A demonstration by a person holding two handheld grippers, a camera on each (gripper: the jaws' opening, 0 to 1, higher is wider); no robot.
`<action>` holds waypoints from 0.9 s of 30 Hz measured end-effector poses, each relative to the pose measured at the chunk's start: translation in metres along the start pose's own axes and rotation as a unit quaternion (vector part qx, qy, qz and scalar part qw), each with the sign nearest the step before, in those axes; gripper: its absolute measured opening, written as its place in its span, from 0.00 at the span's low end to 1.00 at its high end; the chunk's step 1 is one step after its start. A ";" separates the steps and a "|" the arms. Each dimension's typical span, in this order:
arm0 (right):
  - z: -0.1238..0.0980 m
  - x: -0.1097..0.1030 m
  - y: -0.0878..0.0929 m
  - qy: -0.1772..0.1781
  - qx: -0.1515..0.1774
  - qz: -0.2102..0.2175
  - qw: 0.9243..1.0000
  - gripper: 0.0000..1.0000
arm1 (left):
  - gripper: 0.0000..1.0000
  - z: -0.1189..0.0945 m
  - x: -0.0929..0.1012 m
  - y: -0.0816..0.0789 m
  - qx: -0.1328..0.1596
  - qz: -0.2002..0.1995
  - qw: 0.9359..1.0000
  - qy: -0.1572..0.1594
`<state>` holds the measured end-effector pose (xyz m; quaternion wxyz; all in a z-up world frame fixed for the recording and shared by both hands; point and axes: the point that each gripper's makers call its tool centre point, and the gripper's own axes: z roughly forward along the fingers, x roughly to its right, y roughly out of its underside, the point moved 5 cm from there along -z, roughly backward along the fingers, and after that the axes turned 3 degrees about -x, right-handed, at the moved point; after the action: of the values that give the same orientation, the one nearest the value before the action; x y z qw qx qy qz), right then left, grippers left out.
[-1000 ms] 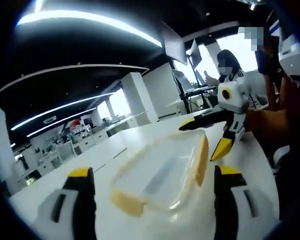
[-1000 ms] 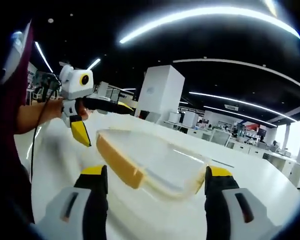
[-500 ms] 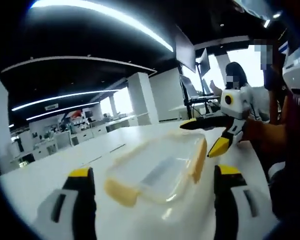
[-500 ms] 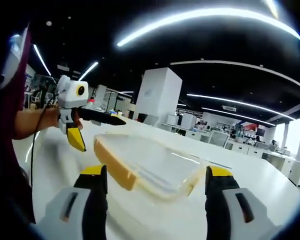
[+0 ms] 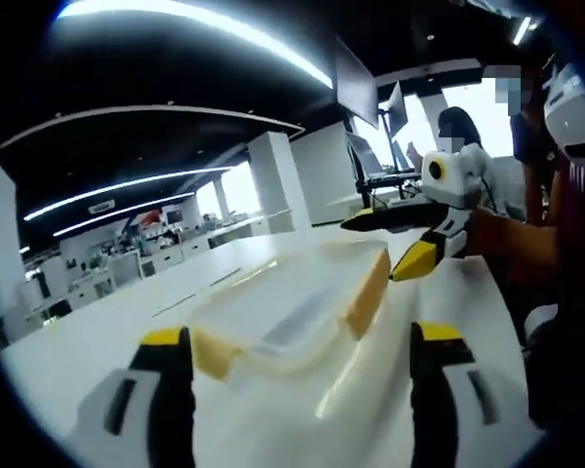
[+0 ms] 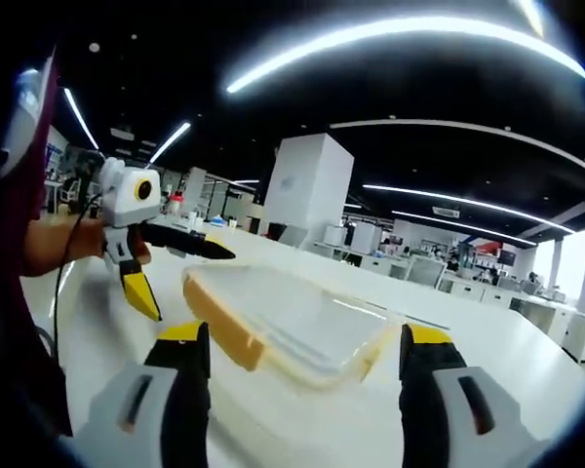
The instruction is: Snap each plastic latch of the storage box into its locked position after aligning the lid with the box until every specified latch is closed and the lid sits flush.
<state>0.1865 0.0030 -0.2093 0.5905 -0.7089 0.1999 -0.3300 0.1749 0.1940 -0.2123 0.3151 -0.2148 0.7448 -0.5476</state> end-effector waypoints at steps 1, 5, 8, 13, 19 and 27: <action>0.000 0.000 0.000 0.000 0.000 0.000 1.000 0.80 | 0.89 0.000 0.001 0.000 -0.001 0.000 1.000 0.000; -0.001 0.000 0.000 0.001 0.001 0.001 1.000 0.79 | 0.85 -0.001 0.002 0.002 -0.006 0.000 1.000 0.001; -0.001 0.000 -0.001 0.000 0.003 0.002 1.000 0.79 | 0.84 0.000 -0.002 0.007 -0.020 0.008 1.000 -0.012; -0.001 -0.001 0.000 0.000 0.001 0.001 1.000 0.79 | 0.75 0.003 -0.006 0.010 -0.032 0.003 0.999 -0.028; -0.001 0.000 0.001 0.001 -0.001 0.002 1.000 0.79 | 0.70 0.005 -0.010 0.016 -0.056 0.008 0.997 -0.055; 0.002 0.001 0.006 0.005 -0.012 -0.002 1.000 0.77 | 0.67 0.008 -0.012 0.015 -0.062 0.004 0.995 -0.073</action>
<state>0.1897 0.0024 -0.2148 0.5802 -0.7148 0.2051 -0.3323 0.1891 0.2014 -0.2250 0.3570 -0.2704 0.7531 -0.4819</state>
